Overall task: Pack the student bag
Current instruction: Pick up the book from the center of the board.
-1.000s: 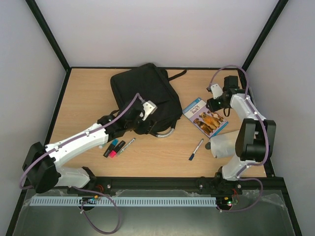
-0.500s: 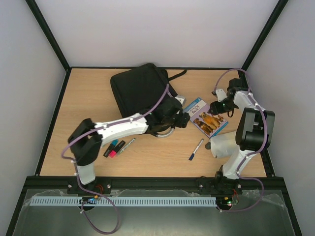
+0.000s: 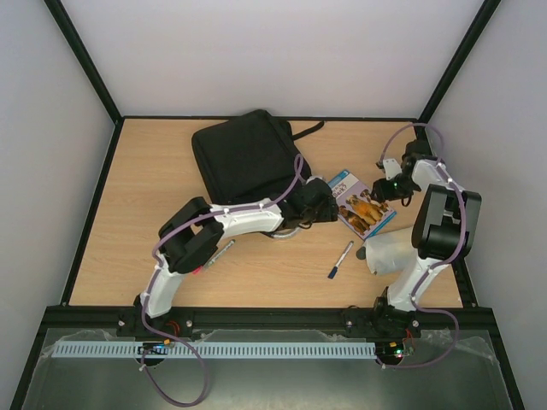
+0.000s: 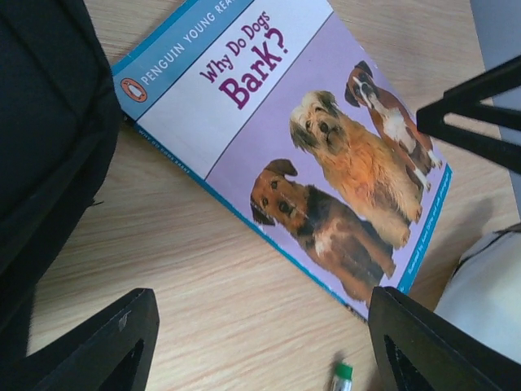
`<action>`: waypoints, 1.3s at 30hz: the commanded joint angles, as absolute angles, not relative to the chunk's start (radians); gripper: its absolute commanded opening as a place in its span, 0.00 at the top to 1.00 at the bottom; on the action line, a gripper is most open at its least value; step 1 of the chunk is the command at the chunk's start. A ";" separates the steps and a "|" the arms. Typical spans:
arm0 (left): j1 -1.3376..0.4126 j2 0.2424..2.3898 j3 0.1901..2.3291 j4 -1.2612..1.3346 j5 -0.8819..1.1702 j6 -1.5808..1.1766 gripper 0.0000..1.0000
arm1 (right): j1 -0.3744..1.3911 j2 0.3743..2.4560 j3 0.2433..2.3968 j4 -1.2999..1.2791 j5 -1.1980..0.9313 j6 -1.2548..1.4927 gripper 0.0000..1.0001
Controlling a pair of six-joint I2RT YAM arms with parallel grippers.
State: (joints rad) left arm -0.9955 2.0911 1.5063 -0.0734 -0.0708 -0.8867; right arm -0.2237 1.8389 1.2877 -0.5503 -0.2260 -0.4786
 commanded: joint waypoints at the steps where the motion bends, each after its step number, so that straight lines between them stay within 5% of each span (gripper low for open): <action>1: -0.979 2.168 1.587 -0.051 -0.071 -0.994 0.25 | -0.229 1.890 1.275 -0.588 -0.219 -0.477 0.43; 10: -0.946 2.298 1.688 -0.092 -0.028 -1.113 0.24 | -0.229 1.963 1.286 -0.605 -0.209 -0.495 0.44; 39: -0.931 2.475 1.843 0.033 -0.022 -1.370 0.43 | -0.229 1.932 1.175 -0.611 -0.231 -0.529 0.54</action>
State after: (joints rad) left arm -0.9371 2.4100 1.7958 0.0017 -0.0475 -1.3632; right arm -0.2298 1.9110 1.2289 -0.4927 -0.2131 -0.5167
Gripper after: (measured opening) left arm 0.597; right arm 0.469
